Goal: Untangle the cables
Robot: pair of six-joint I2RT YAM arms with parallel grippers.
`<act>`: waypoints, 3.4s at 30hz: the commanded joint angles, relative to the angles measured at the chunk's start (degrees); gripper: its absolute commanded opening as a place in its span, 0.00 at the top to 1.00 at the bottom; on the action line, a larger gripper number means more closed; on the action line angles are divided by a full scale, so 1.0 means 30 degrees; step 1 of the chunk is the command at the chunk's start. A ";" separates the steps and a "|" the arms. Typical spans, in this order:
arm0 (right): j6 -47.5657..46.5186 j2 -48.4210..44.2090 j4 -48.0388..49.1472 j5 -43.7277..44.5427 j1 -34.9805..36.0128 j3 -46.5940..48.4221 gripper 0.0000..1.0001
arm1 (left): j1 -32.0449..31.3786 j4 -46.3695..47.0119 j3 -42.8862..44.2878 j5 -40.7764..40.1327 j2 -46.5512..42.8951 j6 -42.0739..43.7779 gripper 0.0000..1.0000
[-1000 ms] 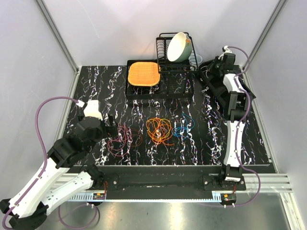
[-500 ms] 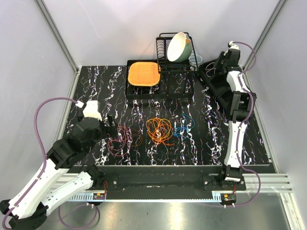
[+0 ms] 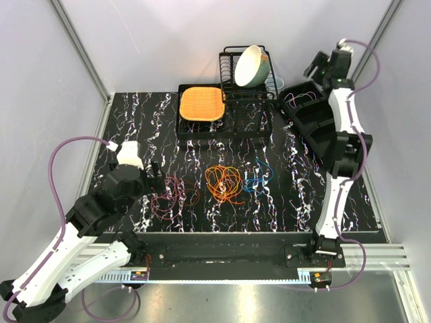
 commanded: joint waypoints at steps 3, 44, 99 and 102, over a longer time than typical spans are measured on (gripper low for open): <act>0.4163 -0.8024 -0.1035 0.0521 -0.0023 -0.4556 0.19 | 0.0057 0.0777 0.0179 -0.0091 0.1389 -0.0138 0.01; 0.6313 -2.2857 -0.1239 -0.6308 0.0944 -2.3933 0.23 | -0.1028 1.3550 0.1496 0.6883 1.9819 -0.4827 0.39; 0.5580 -2.1450 0.4213 -0.6581 1.0466 -2.5225 0.30 | -0.0588 0.2684 2.0142 0.5066 1.2867 0.2845 1.00; 0.5814 -2.2181 0.3684 -0.4792 1.0466 -2.4813 0.30 | -0.0588 0.1774 2.7906 0.5997 1.4891 0.4223 1.00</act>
